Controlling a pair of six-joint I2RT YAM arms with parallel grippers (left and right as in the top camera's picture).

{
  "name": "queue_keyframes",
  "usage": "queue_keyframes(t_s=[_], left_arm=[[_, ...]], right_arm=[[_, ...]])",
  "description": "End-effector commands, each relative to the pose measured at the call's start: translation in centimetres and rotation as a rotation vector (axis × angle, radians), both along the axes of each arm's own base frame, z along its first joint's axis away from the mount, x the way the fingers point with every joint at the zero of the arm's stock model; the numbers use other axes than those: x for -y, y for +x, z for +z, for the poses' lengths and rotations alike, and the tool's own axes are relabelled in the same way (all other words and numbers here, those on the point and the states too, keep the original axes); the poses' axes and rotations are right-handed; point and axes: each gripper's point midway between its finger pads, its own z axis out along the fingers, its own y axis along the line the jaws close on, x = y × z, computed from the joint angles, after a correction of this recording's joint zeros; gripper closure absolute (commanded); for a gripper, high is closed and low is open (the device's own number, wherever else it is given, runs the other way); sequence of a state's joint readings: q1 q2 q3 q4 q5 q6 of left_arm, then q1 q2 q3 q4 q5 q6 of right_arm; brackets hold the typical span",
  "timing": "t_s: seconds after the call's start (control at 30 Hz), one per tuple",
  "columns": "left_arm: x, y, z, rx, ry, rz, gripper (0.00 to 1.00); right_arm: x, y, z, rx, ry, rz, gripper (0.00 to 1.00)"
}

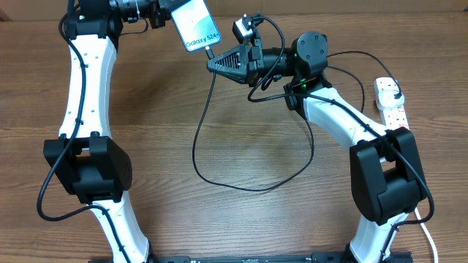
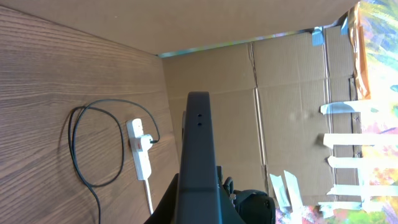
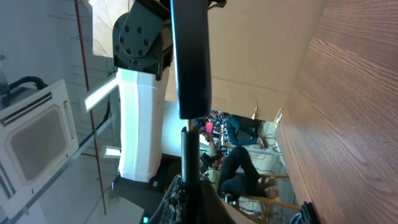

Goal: Plug charger to phone and switch on socket

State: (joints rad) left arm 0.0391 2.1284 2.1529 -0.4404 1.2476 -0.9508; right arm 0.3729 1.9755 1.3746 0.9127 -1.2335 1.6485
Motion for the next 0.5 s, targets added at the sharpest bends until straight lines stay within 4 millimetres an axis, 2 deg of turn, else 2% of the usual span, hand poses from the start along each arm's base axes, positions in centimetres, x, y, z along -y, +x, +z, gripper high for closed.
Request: queue_keyframes(t_s=[0.0,0.47], left_arm=[[0.5,-0.8,0.8,0.025,-0.014,-0.044,0.96],[1.5,-0.9,0.7,0.024,-0.007,-0.05,0.96]], right_arm=[[0.7,0.0,3.0,0.061,0.036,-0.037,0.96],[0.6,-0.1,2.9,0.061,0.035,-0.034,0.96]])
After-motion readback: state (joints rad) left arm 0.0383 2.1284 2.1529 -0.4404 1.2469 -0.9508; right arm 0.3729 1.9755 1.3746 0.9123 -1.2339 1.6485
